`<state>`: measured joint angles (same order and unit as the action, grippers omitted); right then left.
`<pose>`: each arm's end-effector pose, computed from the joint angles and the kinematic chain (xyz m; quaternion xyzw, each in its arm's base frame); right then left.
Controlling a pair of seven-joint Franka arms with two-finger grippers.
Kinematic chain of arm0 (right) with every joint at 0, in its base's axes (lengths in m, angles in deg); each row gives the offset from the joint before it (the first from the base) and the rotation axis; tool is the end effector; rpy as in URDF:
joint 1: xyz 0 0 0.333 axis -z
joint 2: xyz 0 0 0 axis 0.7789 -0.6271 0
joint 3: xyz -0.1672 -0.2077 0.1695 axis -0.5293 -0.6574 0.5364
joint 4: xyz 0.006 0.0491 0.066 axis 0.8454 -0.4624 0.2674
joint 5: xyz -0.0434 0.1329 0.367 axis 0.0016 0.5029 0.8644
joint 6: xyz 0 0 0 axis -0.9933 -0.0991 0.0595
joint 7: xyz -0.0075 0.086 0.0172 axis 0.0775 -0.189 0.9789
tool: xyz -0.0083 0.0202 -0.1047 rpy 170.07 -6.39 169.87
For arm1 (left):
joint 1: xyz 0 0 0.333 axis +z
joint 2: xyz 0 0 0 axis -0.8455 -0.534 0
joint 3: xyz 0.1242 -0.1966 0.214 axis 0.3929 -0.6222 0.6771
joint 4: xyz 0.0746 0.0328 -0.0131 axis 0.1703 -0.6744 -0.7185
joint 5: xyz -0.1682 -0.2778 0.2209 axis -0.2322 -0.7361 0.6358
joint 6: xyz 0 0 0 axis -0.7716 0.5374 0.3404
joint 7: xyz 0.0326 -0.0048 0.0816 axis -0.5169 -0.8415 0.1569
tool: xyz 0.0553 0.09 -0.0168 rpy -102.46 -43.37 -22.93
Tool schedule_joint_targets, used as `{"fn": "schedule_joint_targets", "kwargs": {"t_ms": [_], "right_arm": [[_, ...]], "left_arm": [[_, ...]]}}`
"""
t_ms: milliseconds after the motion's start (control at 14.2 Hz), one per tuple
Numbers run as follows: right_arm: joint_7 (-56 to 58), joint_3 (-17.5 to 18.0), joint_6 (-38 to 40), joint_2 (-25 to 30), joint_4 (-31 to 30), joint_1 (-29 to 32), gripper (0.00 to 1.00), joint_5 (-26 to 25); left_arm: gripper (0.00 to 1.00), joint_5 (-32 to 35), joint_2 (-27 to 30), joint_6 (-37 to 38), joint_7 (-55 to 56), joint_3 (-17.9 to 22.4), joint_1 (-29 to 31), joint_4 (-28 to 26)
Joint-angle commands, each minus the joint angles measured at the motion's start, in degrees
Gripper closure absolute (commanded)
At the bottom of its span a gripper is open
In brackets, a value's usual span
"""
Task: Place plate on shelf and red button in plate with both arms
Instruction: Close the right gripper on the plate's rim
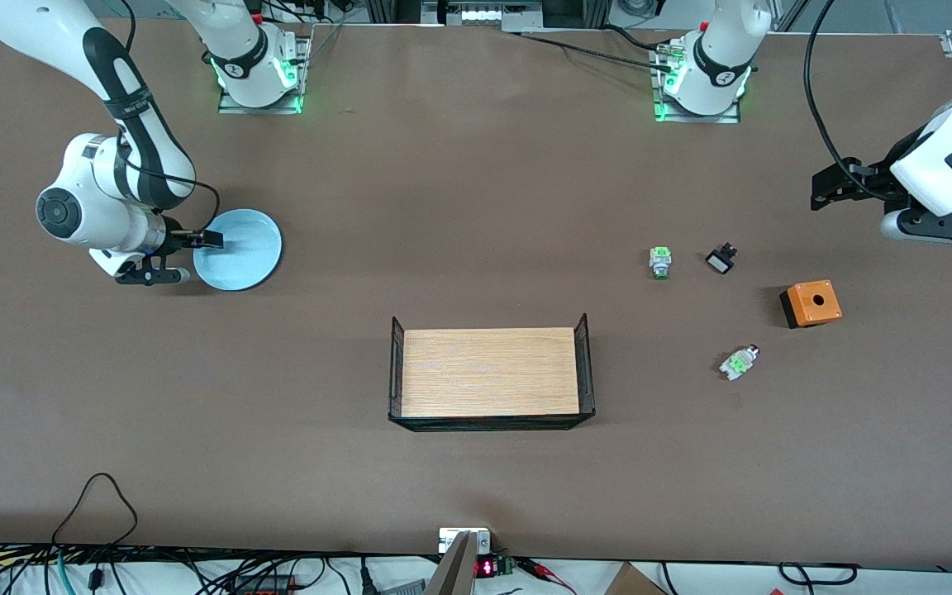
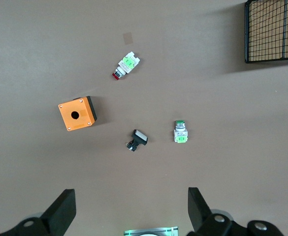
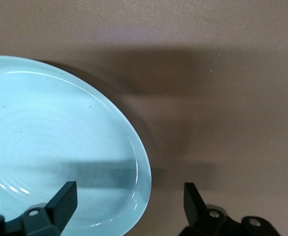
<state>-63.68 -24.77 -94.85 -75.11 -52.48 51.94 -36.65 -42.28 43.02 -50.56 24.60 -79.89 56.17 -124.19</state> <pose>0.4756 -0.0613 0.1807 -0.9900 -0.0117 0.1395 0.0161 0.5634 -0.0375 0.5968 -0.9966 0.0445 0.0690 0.0012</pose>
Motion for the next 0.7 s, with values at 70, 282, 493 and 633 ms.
{"fn": "schedule_joint_targets", "kwargs": {"t_ms": [70, 282, 493, 633], "right_arm": [[1.6, 1.4, -0.8, -0.6, -0.6, 1.2, 0.32, 1.2], [1.6, 1.4, -0.8, -1.3, -0.5, 1.3, 0.49, 1.2], [1.6, 1.5, -0.5, -1.2, -0.4, 1.3, 0.76, 1.1], [1.5, 2.0, -0.3, -0.8, -0.2, 1.3, 0.95, 1.1]], "left_arm": [[0.0, 0.5, -0.7, 1.2, 0.6, -0.2, 0.2, 1.7], [0.0, 0.5, -0.7, 1.2, 0.6, -0.2, 0.2, 1.7], [0.0, 0.3, -0.7, 1.2, 0.6, -0.2, 0.2, 1.7], [0.0, 0.3, -0.7, 1.2, 0.6, -0.2, 0.0, 1.7]]}}
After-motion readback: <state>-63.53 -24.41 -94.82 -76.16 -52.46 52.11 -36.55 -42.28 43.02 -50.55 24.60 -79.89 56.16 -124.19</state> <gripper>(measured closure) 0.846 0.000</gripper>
